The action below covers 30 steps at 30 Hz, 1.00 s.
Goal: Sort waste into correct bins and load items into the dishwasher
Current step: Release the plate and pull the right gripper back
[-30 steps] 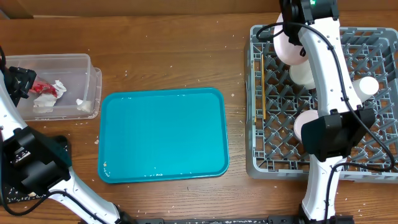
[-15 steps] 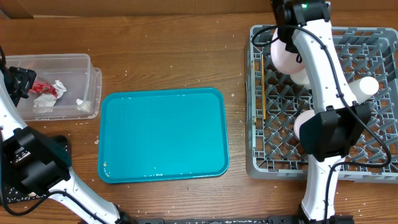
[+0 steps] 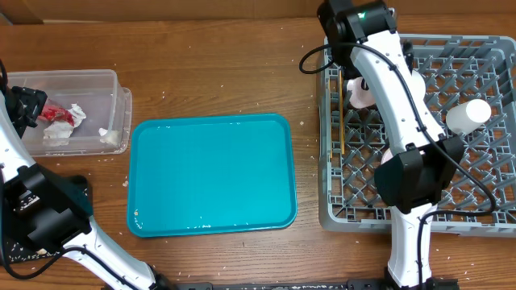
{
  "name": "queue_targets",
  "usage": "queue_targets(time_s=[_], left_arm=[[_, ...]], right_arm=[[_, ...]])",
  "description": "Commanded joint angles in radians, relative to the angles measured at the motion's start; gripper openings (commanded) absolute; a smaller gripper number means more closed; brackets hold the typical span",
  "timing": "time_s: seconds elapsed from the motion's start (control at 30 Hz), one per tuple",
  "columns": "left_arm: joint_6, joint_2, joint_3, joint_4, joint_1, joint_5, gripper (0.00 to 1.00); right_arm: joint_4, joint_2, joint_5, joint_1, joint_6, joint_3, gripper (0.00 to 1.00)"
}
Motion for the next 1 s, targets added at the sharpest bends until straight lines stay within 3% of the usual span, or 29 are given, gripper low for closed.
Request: queue_targets(time_s=[0.0,0.2,0.5,0.97], left_arm=[[0.018,-0.029,0.026,0.001,-0.009,-0.019,1.00],[0.018,-0.029,0.026,0.001,-0.009,-0.019,1.00],[0.018,-0.029,0.026,0.001,-0.009,-0.019,1.00],[0.018,-0.029,0.026,0.001,-0.009,-0.019,1.00]], right_arm=[[-0.006,-0.109,-0.130,-0.010,0.005,0.090,1.00],[-0.006,-0.282,-0.353,-0.040,0.006,0.189,1.00],[-0.006,-0.581,-0.569,-0.061,-0.089,0.172,1.00],[-0.006,-0.969,-0.742,-0.061,-0.106,-0.300,1.00]])
